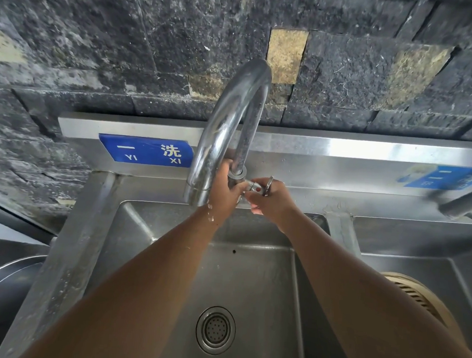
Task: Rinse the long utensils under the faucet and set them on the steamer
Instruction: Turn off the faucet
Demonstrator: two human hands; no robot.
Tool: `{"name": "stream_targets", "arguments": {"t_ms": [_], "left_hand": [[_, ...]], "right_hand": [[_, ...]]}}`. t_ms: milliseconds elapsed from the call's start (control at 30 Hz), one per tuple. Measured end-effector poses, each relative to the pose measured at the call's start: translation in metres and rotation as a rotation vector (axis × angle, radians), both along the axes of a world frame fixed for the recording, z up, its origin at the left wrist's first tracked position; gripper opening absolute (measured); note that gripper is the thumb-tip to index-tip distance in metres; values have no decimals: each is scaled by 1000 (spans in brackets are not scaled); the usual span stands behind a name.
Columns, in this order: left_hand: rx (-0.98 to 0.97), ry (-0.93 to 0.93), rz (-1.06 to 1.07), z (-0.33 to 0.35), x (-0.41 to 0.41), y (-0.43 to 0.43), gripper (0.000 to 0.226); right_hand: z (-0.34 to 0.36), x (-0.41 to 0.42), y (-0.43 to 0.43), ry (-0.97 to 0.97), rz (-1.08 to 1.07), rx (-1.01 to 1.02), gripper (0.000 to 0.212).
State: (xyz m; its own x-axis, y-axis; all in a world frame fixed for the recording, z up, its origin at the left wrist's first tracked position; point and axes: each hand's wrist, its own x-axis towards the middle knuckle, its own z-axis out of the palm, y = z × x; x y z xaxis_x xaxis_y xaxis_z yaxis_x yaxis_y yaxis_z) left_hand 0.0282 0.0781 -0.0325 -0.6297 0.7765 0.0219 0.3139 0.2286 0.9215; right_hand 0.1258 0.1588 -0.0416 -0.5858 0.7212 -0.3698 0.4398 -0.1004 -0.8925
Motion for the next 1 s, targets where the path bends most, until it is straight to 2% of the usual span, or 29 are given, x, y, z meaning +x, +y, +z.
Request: {"name": "stream_targets", "arguments": {"t_ms": [533,633,700,767,833,900,933,1000], "left_hand": [[-44,-13,34,1,2,1,38],[-99,-33,50,5,1,2,45],[-159,-49,38,7,3,1,61],[-240,3,52,8,9,-7,79],[-304,84,85,4,19,-21,85],[-371,124,43,1,34,-39,76],[-399,115,1,0,45,-49,71],[-420,69,-67,2,70,-68,64]], "right_hand": [[-12,0,8,-2,2,-38,29],[-12,-1,6,-36,-34,-35,44],[-11,2,4,-52,-41,-9,61],[-9,11,-1,-102,-33,63,74],[-7,27,-9,-184,-47,130,79],[-4,50,-23,-223,-78,107,72],[-3,65,-31,-222,-92,80,62],[-1,97,-48,-210,-90,46,26]]}}
